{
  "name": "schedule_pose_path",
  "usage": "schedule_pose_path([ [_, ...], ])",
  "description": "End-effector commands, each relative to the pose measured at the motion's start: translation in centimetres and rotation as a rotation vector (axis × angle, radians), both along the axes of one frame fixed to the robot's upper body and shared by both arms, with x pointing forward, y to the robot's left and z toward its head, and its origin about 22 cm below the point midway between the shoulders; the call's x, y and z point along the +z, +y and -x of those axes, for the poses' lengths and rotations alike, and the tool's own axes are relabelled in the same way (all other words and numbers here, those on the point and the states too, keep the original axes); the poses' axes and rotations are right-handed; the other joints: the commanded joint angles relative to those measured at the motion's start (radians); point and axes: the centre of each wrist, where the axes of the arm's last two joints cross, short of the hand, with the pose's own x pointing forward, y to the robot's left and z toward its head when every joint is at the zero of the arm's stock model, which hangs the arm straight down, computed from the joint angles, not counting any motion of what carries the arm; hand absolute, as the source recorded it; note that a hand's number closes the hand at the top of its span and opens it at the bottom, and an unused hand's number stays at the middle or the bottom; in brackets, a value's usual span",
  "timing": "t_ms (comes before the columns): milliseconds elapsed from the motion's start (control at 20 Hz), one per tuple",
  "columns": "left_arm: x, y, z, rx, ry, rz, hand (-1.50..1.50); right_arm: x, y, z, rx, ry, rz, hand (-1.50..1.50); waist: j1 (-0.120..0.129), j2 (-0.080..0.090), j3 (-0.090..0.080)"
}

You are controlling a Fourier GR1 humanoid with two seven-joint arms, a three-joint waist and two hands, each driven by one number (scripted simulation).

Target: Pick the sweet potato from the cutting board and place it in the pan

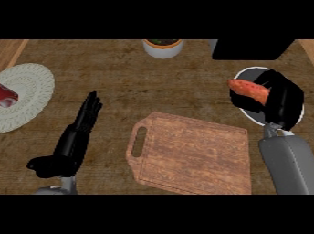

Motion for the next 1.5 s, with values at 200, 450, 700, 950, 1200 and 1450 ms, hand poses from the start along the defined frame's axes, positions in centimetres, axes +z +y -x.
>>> schedule_pose_path([
  [200,-1.0,-1.2,-0.9,-0.019,0.012,0.002,0.00,-0.6,-7.3,-3.5,-0.155,-0.188,0.020,1.50,0.009,0.006,0.001],
  [450,0.5,-1.1,-0.4,-0.024,-0.004,0.001,0.00,-2.4,-10.9,-4.4,-0.157,-0.186,0.007,1.50,0.019,0.006,0.002],
  [700,-1.0,-0.1,-1.0,-0.042,-0.017,-0.003,0.00,-2.7,-14.1,-4.6,-0.169,-0.175,0.016,1.50,0.032,0.015,0.003],
  [950,-0.2,-1.5,-1.4,-0.071,-0.017,0.009,0.00,-2.7,-15.4,-4.8,-0.071,0.319,-0.106,-1.50,0.059,0.025,0.002],
  [1200,0.3,-1.8,-0.8,-0.071,-0.011,0.007,0.00,-4.0,-13.4,-5.3,0.061,0.286,-0.270,-1.50,0.072,0.027,0.006],
  [1450,0.0,-1.7,-1.0,-0.071,-0.007,0.010,0.00,-2.4,-14.4,-5.8,0.071,0.038,-0.315,-1.50,0.055,0.027,0.006],
])
